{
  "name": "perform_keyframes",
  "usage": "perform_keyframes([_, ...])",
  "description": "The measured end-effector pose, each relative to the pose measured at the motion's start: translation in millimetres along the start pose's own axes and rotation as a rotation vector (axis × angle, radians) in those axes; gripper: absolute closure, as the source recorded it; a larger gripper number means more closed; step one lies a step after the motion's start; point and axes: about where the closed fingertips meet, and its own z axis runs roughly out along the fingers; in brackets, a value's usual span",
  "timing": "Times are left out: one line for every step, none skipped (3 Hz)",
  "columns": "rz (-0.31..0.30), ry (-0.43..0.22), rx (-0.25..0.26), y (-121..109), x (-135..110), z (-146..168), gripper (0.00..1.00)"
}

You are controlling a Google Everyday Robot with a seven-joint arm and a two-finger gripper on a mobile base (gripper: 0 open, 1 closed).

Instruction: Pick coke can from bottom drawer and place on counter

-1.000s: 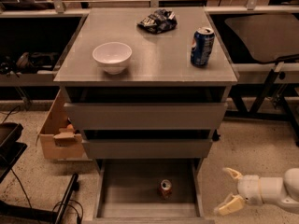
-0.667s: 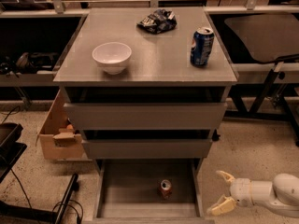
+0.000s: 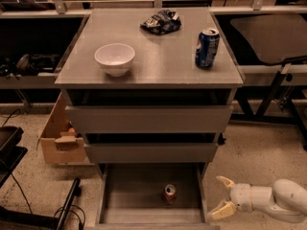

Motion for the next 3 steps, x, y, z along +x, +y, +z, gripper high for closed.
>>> perform_keyframes([-0.012, -0.068, 0.009, -7.5, -1.7, 19.8, 0.0])
perform_keyframes([-0.093, -0.17, -0.02, -18.9, -8.6, 62.3, 0.0])
perform_keyframes([-0.229, -0.21, -0.064, -31.7, -5.0, 122.7, 0.0])
